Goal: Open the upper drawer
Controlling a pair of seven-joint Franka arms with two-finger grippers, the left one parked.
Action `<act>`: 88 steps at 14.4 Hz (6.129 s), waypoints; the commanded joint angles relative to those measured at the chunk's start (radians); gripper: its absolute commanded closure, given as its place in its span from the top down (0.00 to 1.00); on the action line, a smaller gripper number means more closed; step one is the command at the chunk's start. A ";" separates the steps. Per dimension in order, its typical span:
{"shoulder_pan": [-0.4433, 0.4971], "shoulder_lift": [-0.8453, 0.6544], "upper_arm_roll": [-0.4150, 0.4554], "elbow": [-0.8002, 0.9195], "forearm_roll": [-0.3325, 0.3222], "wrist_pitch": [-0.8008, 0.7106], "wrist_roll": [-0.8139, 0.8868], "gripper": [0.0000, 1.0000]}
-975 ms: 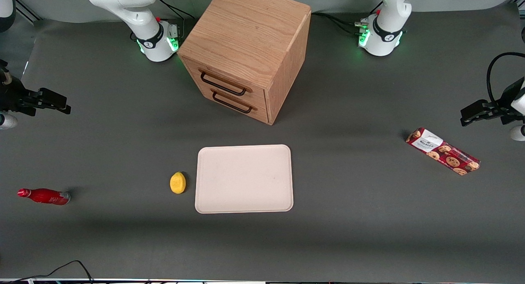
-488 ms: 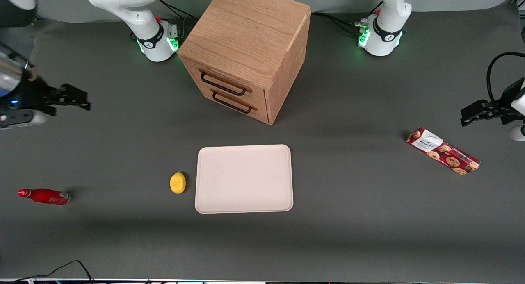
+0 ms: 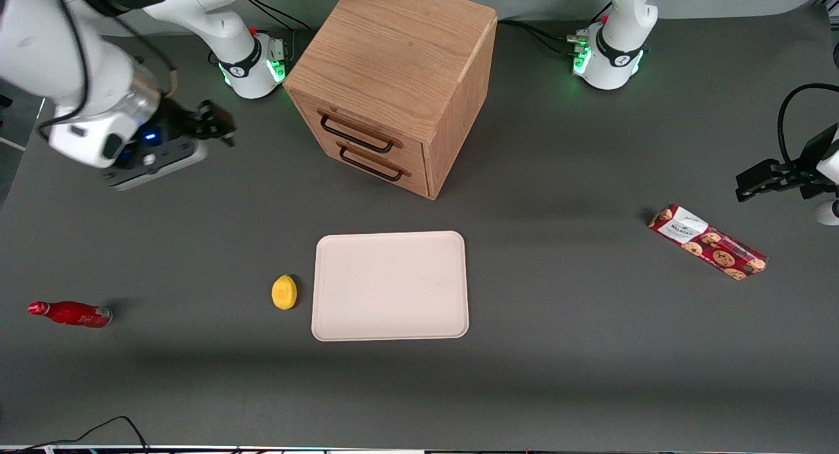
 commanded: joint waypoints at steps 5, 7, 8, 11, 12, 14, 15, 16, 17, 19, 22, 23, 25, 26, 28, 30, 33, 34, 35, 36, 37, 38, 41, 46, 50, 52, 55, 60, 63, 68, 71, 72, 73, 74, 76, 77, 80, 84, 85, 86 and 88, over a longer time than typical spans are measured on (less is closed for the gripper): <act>0.274 0.037 -0.139 0.016 0.140 -0.011 -0.034 1.00; 0.295 0.057 -0.137 0.012 0.142 -0.010 -0.033 1.00; 0.299 0.068 -0.136 0.010 0.142 -0.010 -0.033 1.00; 0.299 0.089 -0.126 -0.008 0.143 -0.009 -0.033 1.00; 0.299 0.092 -0.125 -0.013 0.143 -0.009 -0.034 1.00; 0.297 0.092 -0.102 -0.019 0.151 -0.006 -0.034 1.00; 0.295 0.092 -0.096 -0.019 0.151 -0.003 -0.034 1.00; 0.291 0.092 -0.090 -0.019 0.151 0.002 -0.036 1.00; 0.286 0.095 -0.077 -0.021 0.150 0.006 -0.040 1.00; 0.283 0.109 -0.051 -0.028 0.142 0.034 -0.115 1.00; 0.273 0.114 -0.042 -0.063 0.134 0.095 -0.264 1.00; 0.266 0.115 -0.042 -0.080 0.134 0.130 -0.333 1.00; 0.266 0.115 -0.036 -0.102 0.146 0.166 -0.367 1.00; 0.266 0.115 -0.036 -0.102 0.149 0.167 -0.367 1.00; 0.260 0.117 -0.039 -0.109 0.212 0.167 -0.375 1.00; 0.233 0.119 -0.039 -0.136 0.283 0.166 -0.387 1.00; 0.231 0.134 -0.050 -0.154 0.285 0.169 -0.434 1.00; 0.231 0.143 -0.051 -0.169 0.285 0.172 -0.454 1.00; 0.223 0.149 -0.051 -0.182 0.285 0.183 -0.467 1.00; 0.220 0.155 -0.051 -0.200 0.283 0.195 -0.468 1.00; 0.220 0.155 -0.051 -0.217 0.283 0.218 -0.468 1.00; 0.220 0.157 -0.050 -0.235 0.283 0.236 -0.468 1.00; 0.220 0.166 -0.042 -0.252 0.288 0.255 -0.470 1.00; 0.226 0.168 -0.036 -0.287 0.309 0.259 -0.471 1.00; 0.226 0.168 -0.016 -0.304 0.318 0.267 -0.471 1.00; 0.226 0.168 -0.016 -0.307 0.323 0.269 -0.471 1.00; 0.222 0.174 -0.001 -0.338 0.323 0.310 -0.487 1.00; 0.219 0.195 -0.002 -0.341 0.324 0.329 -0.493 1.00; 0.219 0.206 -0.001 -0.343 0.324 0.345 -0.491 1.00; 0.216 0.217 -0.002 -0.337 0.323 0.353 -0.494 1.00; 0.203 0.227 -0.002 -0.330 0.318 0.355 -0.494 1.00; 0.194 0.234 -0.001 -0.329 0.317 0.356 -0.494 1.00; 0.193 0.237 -0.001 -0.327 0.315 0.367 -0.494 1.00; 0.190 0.241 -0.001 -0.326 0.314 0.368 -0.494 1.00; 0.182 0.250 -0.001 -0.306 0.309 0.367 -0.496 1.00; 0.170 0.260 -0.001 -0.295 0.308 0.367 -0.513 1.00; 0.148 0.287 -0.001 -0.246 0.308 0.364 -0.540 1.00; 0.112 0.318 -0.001 -0.199 0.306 0.358 -0.597 1.00; 0.099 0.322 -0.001 -0.189 0.306 0.358 -0.600 1.00; 0.093 0.326 -0.002 -0.186 0.306 0.358 -0.615 1.00; 0.079 0.338 -0.005 -0.165 0.304 0.356 -0.637 1.00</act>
